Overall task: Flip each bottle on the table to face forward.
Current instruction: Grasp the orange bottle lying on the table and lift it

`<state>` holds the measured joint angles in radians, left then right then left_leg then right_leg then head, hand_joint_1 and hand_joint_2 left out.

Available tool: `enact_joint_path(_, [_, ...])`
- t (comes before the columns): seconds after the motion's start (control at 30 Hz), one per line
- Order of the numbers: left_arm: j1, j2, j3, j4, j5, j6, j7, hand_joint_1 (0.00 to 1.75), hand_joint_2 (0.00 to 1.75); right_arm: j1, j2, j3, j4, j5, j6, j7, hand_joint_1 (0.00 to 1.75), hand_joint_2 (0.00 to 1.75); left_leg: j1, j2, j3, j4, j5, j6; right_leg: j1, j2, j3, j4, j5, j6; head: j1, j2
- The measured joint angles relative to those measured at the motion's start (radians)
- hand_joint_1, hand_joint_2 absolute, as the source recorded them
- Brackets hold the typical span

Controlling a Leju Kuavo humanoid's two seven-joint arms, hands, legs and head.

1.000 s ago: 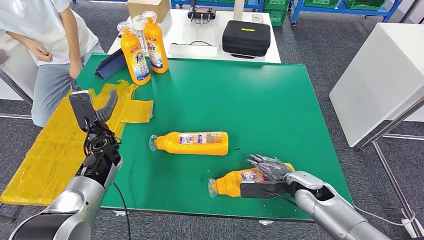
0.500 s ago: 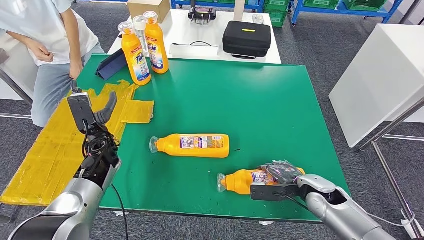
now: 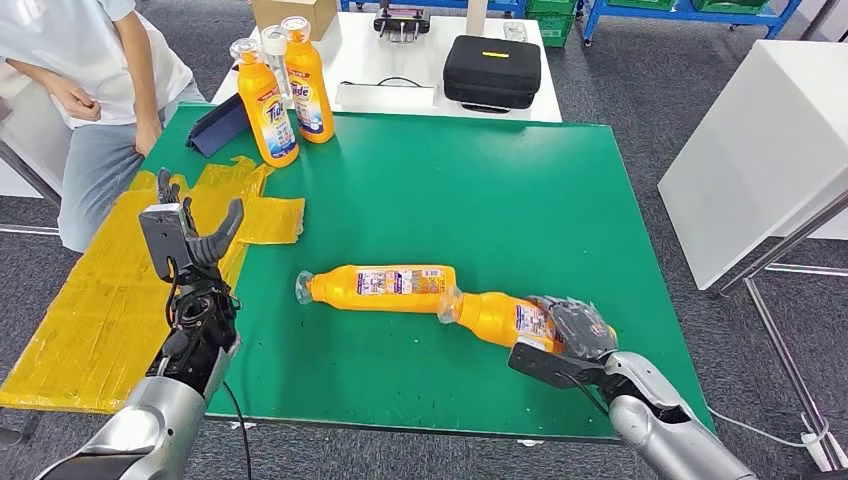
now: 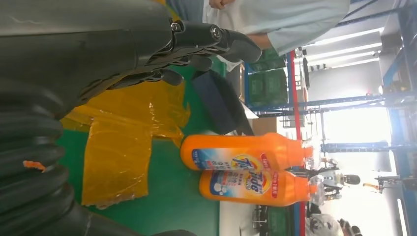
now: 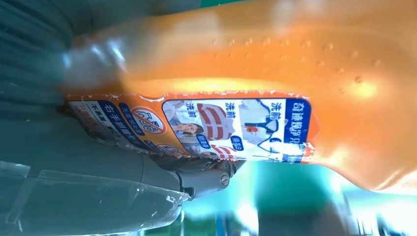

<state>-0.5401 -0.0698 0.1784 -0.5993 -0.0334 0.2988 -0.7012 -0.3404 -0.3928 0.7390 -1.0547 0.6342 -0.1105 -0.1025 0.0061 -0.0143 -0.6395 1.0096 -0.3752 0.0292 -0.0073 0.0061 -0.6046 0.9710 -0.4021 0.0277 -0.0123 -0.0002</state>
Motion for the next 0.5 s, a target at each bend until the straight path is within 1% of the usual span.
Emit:
enact_joint_path(0.2, [0.040,-0.007,-0.005,-0.052,-0.020,-0.049,-0.001,0.00,1.75,0.069,0.079,-0.115,-0.104,0.010,-0.120,-0.053,1.75,1.75,0.002,0.000,-0.007,0.000,0.001,-0.001,0.001,0.000,-0.007,0.002,0.000,0.000,0.000,0.000])
enact_joint_path(0.33, [0.067,-0.029,-0.021,-0.098,-0.039,-0.099,-0.001,0.00,1.75,0.114,0.166,-0.206,-0.202,0.025,-0.205,-0.119,1.75,1.75,0.002,0.001,-0.011,0.000,0.001,-0.001,0.002,0.000,-0.012,0.002,-0.001,0.000,0.000,0.000])
enact_joint_path(0.5, [0.078,-0.066,-0.054,-0.133,-0.063,-0.146,-0.001,0.00,1.75,0.138,0.260,-0.282,-0.293,0.007,-0.227,-0.198,1.75,1.75,0.003,0.001,-0.013,0.000,0.000,-0.001,0.002,0.000,-0.013,0.002,-0.001,-0.001,0.000,0.000])
